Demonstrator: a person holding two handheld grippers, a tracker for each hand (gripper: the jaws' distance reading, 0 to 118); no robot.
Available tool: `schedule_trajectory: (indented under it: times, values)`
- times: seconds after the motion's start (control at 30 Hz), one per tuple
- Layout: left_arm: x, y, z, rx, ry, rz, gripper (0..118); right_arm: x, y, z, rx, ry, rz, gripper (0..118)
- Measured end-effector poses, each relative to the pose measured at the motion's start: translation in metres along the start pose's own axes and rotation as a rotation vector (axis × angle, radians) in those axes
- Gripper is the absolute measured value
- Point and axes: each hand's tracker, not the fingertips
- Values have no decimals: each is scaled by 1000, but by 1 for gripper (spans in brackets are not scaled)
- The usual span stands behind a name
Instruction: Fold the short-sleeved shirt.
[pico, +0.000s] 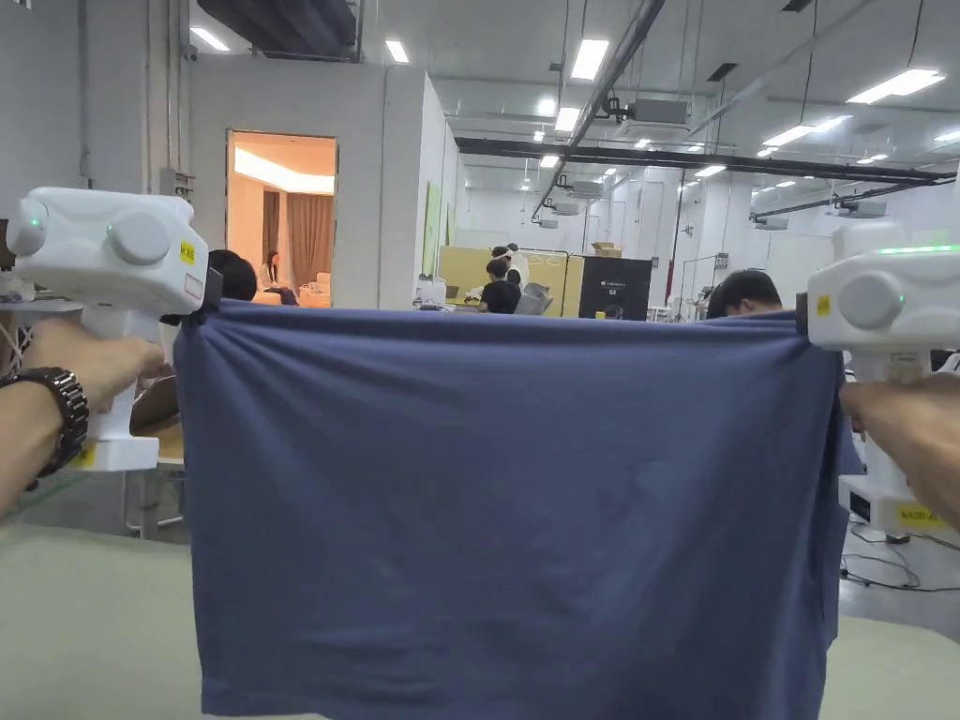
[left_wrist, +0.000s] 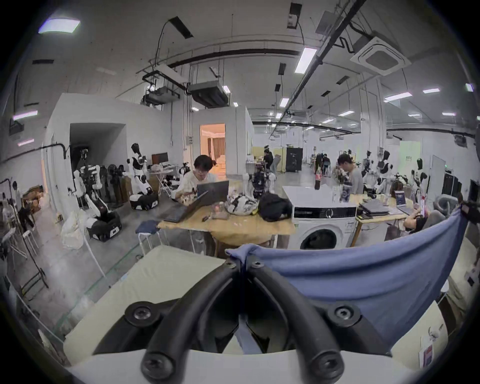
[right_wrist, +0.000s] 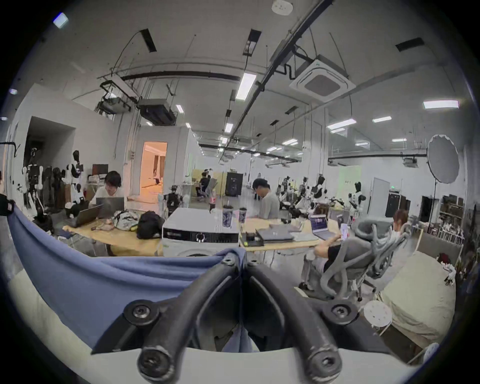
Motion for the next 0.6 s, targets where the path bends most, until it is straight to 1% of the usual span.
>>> schedule_trajectory:
  times: [0.13,0.17,0.23,0.33,0.47,0.53,0.6]
  values:
    - [-2,18,18,37,5,-7,0,2,22,10,38,-9,-2,0]
    - [-2,20,22,37,3,-10,0,3,24,15,48,-7,-13,0]
    - [-1,20,28,58,4,-19,0,3,22,23,53,-12,-13,0]
    - [0,8,32,36,15,-48,0,2,6,38,44,-5,-7,0]
    - [-6,-33,39,11,-11,-30,0,3,-34,55,3,2,24,0]
    - [-5,-64,45,-11,-8,-38,0,6,-58,68,-16,11,19,0]
    - [-8,-99,52,-43,-27,-57,0,7,-87,87,-38,9,41,0]
